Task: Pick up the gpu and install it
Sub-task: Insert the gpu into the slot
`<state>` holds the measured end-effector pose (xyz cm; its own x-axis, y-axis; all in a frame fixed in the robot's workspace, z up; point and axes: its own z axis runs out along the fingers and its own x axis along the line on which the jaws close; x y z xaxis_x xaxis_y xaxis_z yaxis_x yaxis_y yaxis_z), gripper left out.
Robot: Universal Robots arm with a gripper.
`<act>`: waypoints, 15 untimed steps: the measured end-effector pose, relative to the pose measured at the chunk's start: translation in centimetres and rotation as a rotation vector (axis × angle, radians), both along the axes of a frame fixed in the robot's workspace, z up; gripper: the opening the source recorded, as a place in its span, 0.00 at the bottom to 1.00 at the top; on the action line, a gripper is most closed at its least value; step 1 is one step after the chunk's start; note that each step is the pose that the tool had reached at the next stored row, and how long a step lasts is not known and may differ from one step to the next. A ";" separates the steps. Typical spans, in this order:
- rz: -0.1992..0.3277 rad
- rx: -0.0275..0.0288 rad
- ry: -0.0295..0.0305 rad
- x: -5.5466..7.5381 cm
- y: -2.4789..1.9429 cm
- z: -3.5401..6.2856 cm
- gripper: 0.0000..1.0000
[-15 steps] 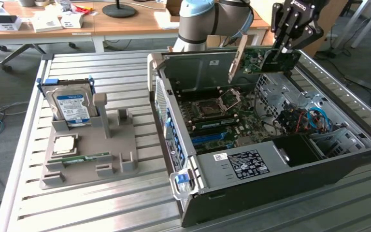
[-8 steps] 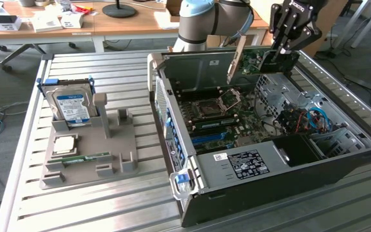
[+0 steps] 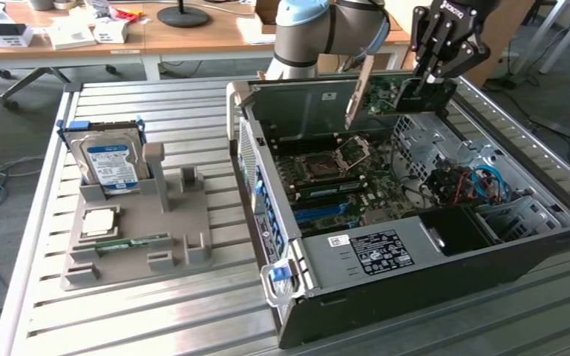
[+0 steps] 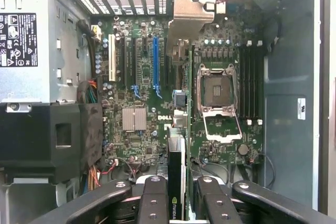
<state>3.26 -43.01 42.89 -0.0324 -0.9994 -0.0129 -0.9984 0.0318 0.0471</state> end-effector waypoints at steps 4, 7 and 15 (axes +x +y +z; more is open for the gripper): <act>0.000 0.0001 0.0000 -0.4 0.00 -0.02 0.26; 0.000 0.0001 0.0000 -0.8 0.00 -0.02 0.26; 0.000 0.0000 0.0000 -1.9 0.00 -0.05 0.26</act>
